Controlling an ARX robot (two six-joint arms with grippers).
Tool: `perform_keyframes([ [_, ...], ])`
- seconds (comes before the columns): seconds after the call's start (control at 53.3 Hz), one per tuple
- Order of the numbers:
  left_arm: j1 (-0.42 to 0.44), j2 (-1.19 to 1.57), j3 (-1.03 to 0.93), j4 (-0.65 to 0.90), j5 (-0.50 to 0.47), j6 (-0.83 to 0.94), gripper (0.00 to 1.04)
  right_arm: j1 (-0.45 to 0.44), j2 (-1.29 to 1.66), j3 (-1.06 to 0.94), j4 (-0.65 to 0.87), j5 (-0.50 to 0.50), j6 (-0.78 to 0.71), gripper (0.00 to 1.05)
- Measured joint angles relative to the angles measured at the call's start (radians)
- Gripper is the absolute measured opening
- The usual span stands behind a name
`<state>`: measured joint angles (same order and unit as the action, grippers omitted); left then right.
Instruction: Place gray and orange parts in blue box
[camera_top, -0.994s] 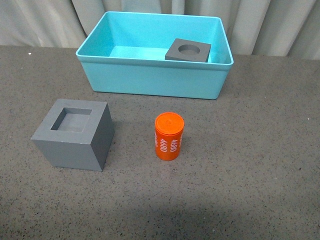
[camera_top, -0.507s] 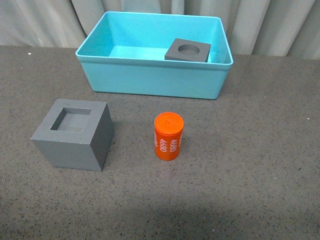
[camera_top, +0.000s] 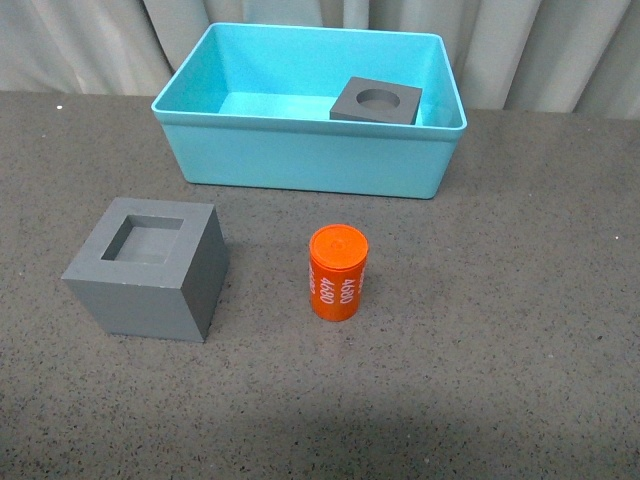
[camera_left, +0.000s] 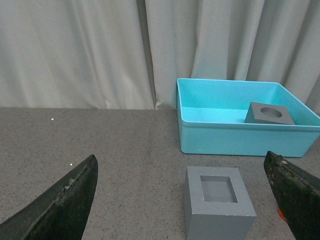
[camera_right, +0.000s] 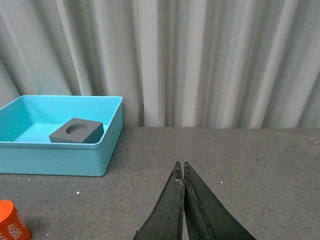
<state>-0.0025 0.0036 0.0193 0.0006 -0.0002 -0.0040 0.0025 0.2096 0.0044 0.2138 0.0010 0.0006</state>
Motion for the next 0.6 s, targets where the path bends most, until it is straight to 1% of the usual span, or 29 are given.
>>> perform_keyframes([
  [0.131,0.0,0.0,0.0,0.0,0.0,0.0,0.98,0.0,-0.047,0.0,-0.047,0.0,0.0,0.0],
  [0.169,0.0,0.0,0.0,0.0,0.0,0.0,0.98,0.0,-0.114,0.001,-0.142,-0.001,0.0,0.0],
  [0.225,0.0,0.0,0.0,0.0,-0.002,0.0,0.98,0.0,-0.17,0.001,-0.203,-0.003,0.0,0.0],
  [0.394,0.0,0.0,0.0,0.0,0.0,0.0,0.98,0.0,-0.204,0.001,-0.212,-0.003,-0.002,0.01],
  [0.45,0.0,0.0,0.0,0.0,0.0,0.0,0.98,0.0,-0.204,0.001,-0.212,-0.003,-0.001,0.08],
  [0.488,-0.001,0.002,0.001,-0.002,-0.008,-0.001,0.98,0.0,-0.204,0.001,-0.212,-0.003,-0.001,0.16],
  [0.525,-0.042,0.061,0.04,-0.108,-0.141,-0.057,0.98,0.0,-0.205,0.001,-0.212,-0.003,-0.001,0.24],
  [0.563,-0.06,0.164,0.083,-0.172,-0.237,-0.099,0.98,0.0,-0.205,0.001,-0.212,-0.003,-0.001,0.3],
  [0.6,-0.053,0.25,0.106,-0.173,-0.256,-0.141,0.98,0.0,-0.206,0.001,-0.212,-0.002,-0.001,0.37],
])
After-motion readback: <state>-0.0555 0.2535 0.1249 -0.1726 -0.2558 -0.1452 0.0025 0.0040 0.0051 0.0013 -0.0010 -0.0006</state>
